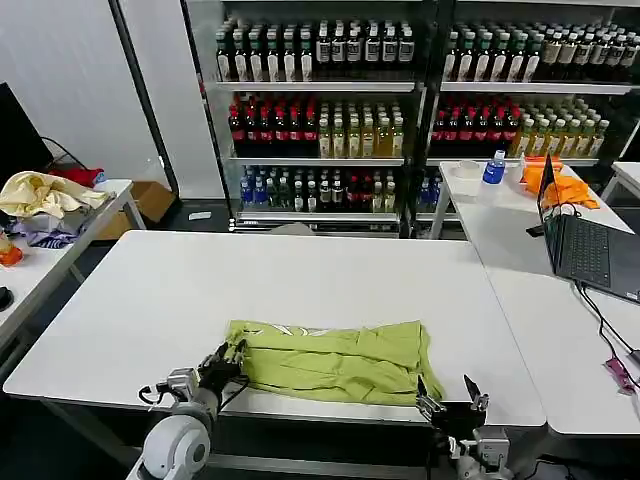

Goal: Fold and organize the clothes.

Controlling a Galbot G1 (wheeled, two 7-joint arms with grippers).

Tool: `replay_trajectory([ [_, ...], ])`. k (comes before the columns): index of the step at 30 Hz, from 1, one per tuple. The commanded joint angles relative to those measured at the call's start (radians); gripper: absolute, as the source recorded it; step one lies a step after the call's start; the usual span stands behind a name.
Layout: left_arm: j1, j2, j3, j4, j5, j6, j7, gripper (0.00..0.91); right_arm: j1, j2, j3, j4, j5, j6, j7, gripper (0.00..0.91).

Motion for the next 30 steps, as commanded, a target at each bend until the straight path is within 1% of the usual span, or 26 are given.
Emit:
replay_trajectory([
  [1, 0.005, -0.017, -0.014, -0.007, -0.061, -0.023, -0.005, 0.020, -0.025, 0.025, -0.003, 0.012, -0.018, 0.005, 0.002, 0.907],
  [7, 0.005, 0.024, -0.091, -0.057, -0.102, -0.026, 0.001, 0.020, -0.022, 0.024, 0.013, 0.020, -0.012, 0.009, 0.009, 0.907],
  [13, 0.003, 0.131, -0.232, -0.088, -0.151, -0.015, 0.013, 0.020, -0.019, 0.027, 0.017, 0.023, -0.003, 0.017, 0.014, 0.907],
  [14, 0.001, 0.159, -0.261, -0.085, -0.167, -0.012, 0.015, 0.020, -0.017, 0.027, 0.018, 0.022, 0.001, 0.019, 0.016, 0.907],
  [15, 0.000, 0.173, -0.261, -0.083, -0.169, -0.011, 0.016, 0.020, -0.016, 0.027, 0.018, 0.022, 0.003, 0.019, 0.017, 0.907],
  [17, -0.004, 0.222, -0.321, -0.067, -0.192, -0.007, 0.022, 0.020, -0.009, 0.026, 0.017, 0.023, 0.009, 0.019, 0.019, 0.907],
  [20, -0.009, 0.271, -0.371, -0.051, -0.222, 0.006, 0.027, 0.020, -0.003, 0.024, 0.015, 0.025, 0.015, 0.019, 0.020, 0.907],
  [22, -0.006, 0.283, -0.389, -0.058, -0.234, 0.011, 0.026, 0.020, -0.003, 0.023, 0.014, 0.027, 0.017, 0.019, 0.020, 0.907],
  [24, 0.008, 0.288, -0.391, -0.107, -0.257, 0.016, 0.024, 0.020, -0.005, 0.023, 0.013, 0.028, 0.016, 0.019, 0.019, 0.907],
  [27, 0.042, 0.260, -0.366, -0.210, -0.333, 0.032, 0.014, 0.020, -0.010, 0.022, 0.011, 0.028, 0.015, 0.019, 0.020, 0.907],
  [30, 0.065, 0.208, -0.294, -0.325, -0.417, 0.039, 0.012, 0.020, -0.015, 0.020, 0.010, 0.029, 0.014, 0.019, 0.020, 0.907],
])
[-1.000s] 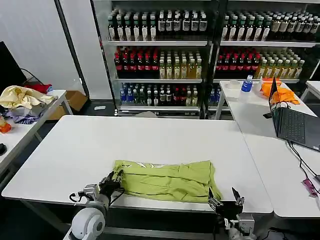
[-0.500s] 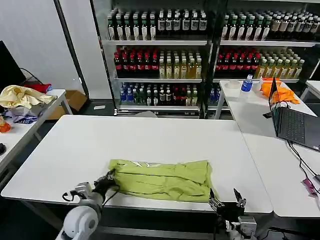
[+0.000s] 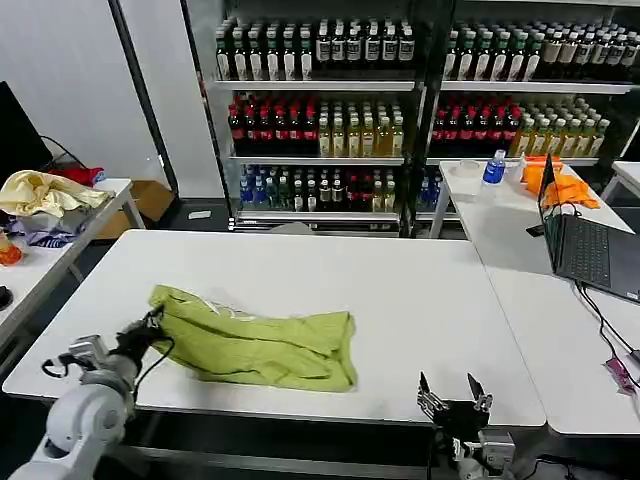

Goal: Fold and organize the clothes.

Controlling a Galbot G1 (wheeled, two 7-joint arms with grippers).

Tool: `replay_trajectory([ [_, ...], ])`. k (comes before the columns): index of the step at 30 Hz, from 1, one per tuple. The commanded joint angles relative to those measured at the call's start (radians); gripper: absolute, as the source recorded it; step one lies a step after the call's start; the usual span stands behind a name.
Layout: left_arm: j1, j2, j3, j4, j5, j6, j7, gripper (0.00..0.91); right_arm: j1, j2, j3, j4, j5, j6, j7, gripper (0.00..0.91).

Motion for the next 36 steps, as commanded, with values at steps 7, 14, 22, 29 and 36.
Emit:
replay_trajectory([
  [7, 0.056, -0.115, 0.097, -0.318, -0.344, 0.025, -0.008, 0.020, -0.005, -0.009, -0.003, 0.006, 0.001, -0.001, 0.000, 0.907],
  [14, 0.001, -0.212, 0.202, -0.288, -0.369, 0.000, -0.023, 0.020, -0.009, -0.010, 0.001, 0.000, 0.001, 0.009, -0.001, 0.907],
  [22, -0.063, -0.282, 0.356, -0.181, -0.307, -0.007, -0.033, 0.020, 0.000, -0.010, 0.003, -0.003, 0.003, 0.014, -0.002, 0.907],
  [29, -0.114, -0.333, 0.429, -0.067, -0.252, -0.011, -0.034, 0.020, 0.012, -0.013, 0.005, -0.009, 0.010, 0.014, -0.001, 0.907],
  [36, -0.129, -0.343, 0.448, -0.009, -0.224, -0.004, -0.029, 0.191, 0.023, -0.018, 0.009, -0.013, 0.019, 0.011, 0.000, 0.907],
])
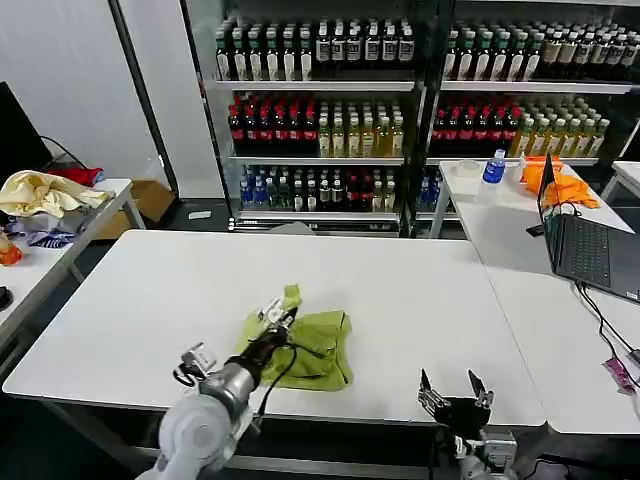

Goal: Fold and organize the clothes.

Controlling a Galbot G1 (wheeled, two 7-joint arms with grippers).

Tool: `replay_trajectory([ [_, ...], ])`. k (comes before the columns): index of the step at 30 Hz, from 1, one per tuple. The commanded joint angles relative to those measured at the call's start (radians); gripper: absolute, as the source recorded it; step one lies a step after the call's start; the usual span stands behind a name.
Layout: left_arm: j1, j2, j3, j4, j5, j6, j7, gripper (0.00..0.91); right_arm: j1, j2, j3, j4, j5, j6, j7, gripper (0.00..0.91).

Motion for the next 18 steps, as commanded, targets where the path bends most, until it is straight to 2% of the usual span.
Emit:
replay_trajectory([
  [1, -0.045, -0.059, 0.097, 0.116, 0.037, 0.010, 0.013, 0.494, 0.006, -0.002, 0.003, -0.004, 0.005, -0.002, 0.001, 0.907],
  [2, -0.042, -0.059, 0.097, 0.110, 0.040, 0.012, 0.025, 0.907, 0.007, -0.003, 0.003, -0.005, 0.005, -0.002, 0.001, 0.907],
  [10, -0.015, -0.054, 0.050, 0.062, 0.002, 0.027, 0.051, 0.907, 0.024, -0.005, 0.005, -0.013, 0.012, -0.006, 0.003, 0.907],
  [15, 0.022, -0.007, -0.041, -0.009, -0.034, 0.032, 0.056, 0.907, 0.027, -0.004, 0.001, -0.021, 0.011, -0.006, 0.003, 0.907],
  [18, 0.038, 0.050, -0.122, -0.016, -0.026, 0.031, 0.052, 0.907, 0.031, 0.000, -0.004, -0.026, 0.010, -0.006, 0.003, 0.907],
])
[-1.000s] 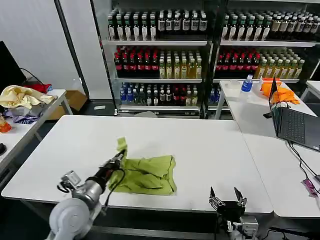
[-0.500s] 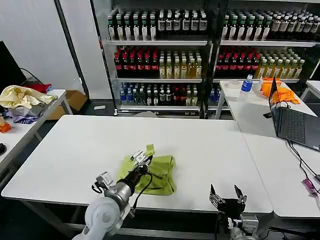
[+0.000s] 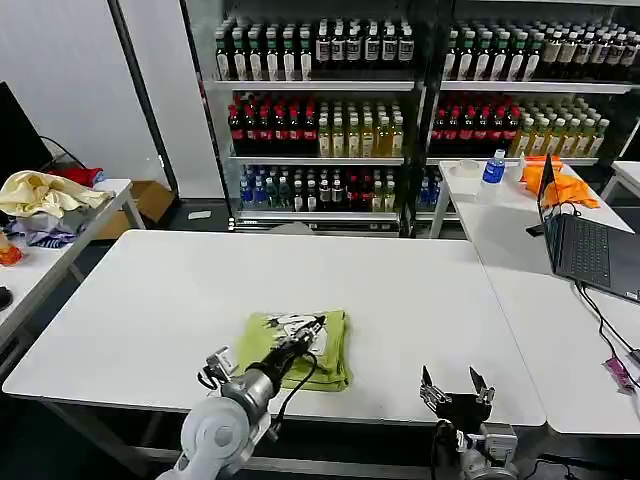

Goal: Fold and organize the clothes.

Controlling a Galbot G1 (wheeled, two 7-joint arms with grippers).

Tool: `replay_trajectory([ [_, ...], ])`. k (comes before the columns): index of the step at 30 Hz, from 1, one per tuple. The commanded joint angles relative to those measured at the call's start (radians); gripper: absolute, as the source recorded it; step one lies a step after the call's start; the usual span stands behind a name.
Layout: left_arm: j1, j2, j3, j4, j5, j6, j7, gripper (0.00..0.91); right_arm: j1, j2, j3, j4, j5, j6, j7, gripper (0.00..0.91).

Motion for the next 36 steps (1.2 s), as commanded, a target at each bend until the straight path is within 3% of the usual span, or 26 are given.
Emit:
replay_trajectory([
  [1, 0.047, 0.112, -0.185, -0.038, -0.016, 0.003, 0.007, 0.907, 0.009, 0.007, -0.009, -0.007, -0.002, 0.000, 0.001, 0.907],
  [9, 0.047, 0.227, -0.274, 0.113, 0.062, 0.008, 0.014, 0.907, 0.010, 0.014, -0.015, -0.008, -0.007, 0.000, 0.002, 0.907],
  [36, -0.009, 0.119, -0.105, 0.242, 0.105, 0.056, 0.074, 0.907, -0.020, 0.008, 0.023, 0.022, -0.005, -0.002, 0.002, 0.907],
])
